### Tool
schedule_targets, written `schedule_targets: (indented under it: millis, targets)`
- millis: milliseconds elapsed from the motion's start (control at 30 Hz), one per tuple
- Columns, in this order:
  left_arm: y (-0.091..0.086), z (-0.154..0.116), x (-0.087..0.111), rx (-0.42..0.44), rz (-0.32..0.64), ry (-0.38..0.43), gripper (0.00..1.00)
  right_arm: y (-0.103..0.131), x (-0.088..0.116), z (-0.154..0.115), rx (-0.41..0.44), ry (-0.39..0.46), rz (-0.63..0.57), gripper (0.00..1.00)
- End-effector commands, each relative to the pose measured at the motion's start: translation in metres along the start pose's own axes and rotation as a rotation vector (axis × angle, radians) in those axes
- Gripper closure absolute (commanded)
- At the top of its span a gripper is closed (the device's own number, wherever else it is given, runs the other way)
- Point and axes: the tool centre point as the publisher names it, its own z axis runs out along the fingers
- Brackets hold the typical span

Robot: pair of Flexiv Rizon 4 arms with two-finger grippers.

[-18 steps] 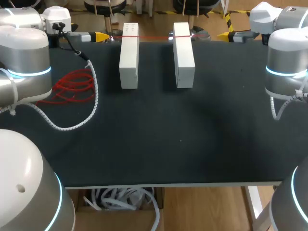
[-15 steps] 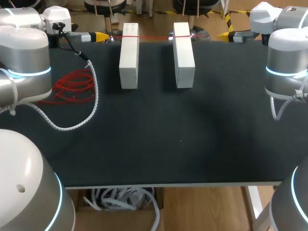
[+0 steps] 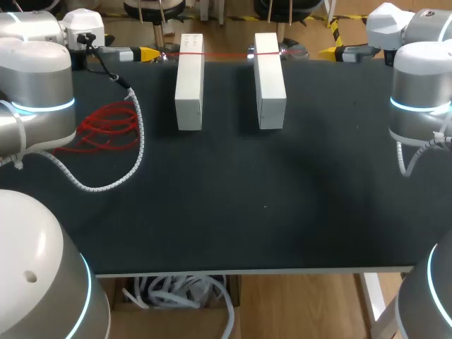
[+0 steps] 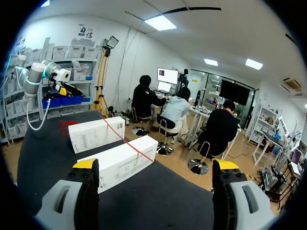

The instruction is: Grab the tape and strap the tape.

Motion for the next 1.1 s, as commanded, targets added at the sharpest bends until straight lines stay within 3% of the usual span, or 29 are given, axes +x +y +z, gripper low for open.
schedule_targets:
  millis: [33,300,467,767,867,1100]
  targets:
    - [0.003,0.001,-0.001,0.002,0.009,0.015,0.00,0.000,0.000,-0.001,-0.002,0.000,0.000,0.00]
    - [0.005,0.018,-0.018,-0.057,0.139,0.250,0.00,0.000,0.000,-0.001,-0.002,0.000,0.000,0.00]
    - [0.006,0.035,-0.035,-0.025,0.225,0.368,0.00,0.000,0.000,-0.001,-0.002,0.000,0.000,0.00]
    - [0.021,0.062,-0.049,0.106,0.313,0.465,0.00,0.000,0.000,-0.001,-0.002,0.000,0.000,0.00]
    - [0.022,0.069,-0.045,0.100,0.424,0.518,0.00,0.000,0.000,-0.001,-0.002,0.000,0.000,0.00]
    - [0.022,0.069,-0.045,0.100,0.424,0.518,0.00,0.000,0.000,-0.001,-0.002,0.000,0.000,0.00]
